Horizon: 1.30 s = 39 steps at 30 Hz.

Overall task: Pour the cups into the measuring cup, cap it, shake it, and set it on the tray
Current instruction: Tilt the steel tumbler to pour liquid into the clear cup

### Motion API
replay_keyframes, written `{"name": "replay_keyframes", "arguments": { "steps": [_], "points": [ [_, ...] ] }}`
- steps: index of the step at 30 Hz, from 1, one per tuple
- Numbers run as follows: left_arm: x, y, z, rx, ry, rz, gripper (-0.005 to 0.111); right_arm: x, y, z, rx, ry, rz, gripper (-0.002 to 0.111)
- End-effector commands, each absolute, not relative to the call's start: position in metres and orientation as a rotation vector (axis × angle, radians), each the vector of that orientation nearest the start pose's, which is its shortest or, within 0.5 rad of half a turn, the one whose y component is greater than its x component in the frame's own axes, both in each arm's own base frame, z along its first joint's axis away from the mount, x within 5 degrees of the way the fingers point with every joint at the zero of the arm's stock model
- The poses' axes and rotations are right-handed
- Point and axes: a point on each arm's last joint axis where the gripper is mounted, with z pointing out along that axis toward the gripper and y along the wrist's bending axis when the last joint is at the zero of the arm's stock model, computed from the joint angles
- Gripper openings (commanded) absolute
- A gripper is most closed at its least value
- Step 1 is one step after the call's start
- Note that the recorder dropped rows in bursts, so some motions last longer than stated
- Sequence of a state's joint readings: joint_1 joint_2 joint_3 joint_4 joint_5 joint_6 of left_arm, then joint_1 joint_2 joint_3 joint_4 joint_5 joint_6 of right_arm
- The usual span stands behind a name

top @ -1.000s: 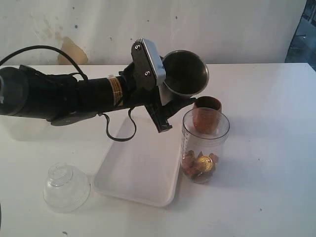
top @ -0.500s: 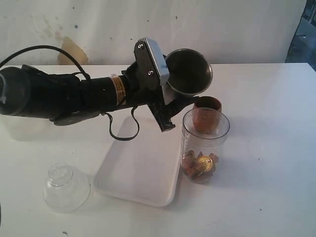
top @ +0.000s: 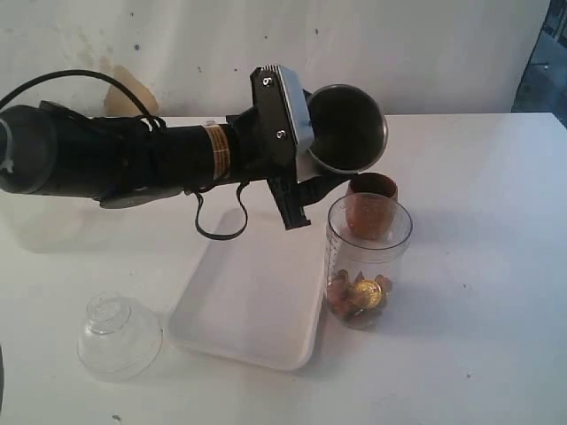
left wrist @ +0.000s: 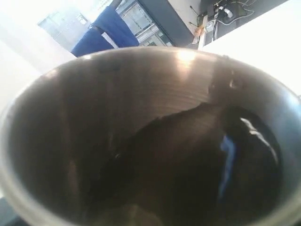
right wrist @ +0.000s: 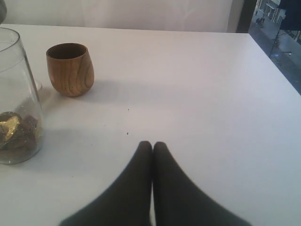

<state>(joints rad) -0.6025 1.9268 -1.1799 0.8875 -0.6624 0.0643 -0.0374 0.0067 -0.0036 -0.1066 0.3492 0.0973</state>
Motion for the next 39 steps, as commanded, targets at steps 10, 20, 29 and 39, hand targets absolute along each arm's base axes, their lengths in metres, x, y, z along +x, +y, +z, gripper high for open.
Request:
{"name": "replay_keyframes", "arguments": {
  "steps": [10,20,29,39],
  "points": [
    [0.3196,-0.2801,0.2343,1.489,0.805,-0.146,0.0,0.0531,-0.0055,0.1817,0.067,1.832,-0.06,0.0],
    [0.3196,-0.2801,0.2343,1.526,0.729,-0.071,0.0,0.0531,-0.0055,0.1817,0.067,1.832,-0.06,0.0],
    [0.3197,-0.2801,0.2344,1.537,0.701,-0.043,0.0,0.0531,-0.0055,0.1817,0.067,1.832,-0.06,0.0],
    [0.3221,-0.2805,0.2389,1.507,0.704,-0.034,0.0,0.0531,-0.0055,0.1817,0.067,1.832,-0.06,0.0]
  ]
}}
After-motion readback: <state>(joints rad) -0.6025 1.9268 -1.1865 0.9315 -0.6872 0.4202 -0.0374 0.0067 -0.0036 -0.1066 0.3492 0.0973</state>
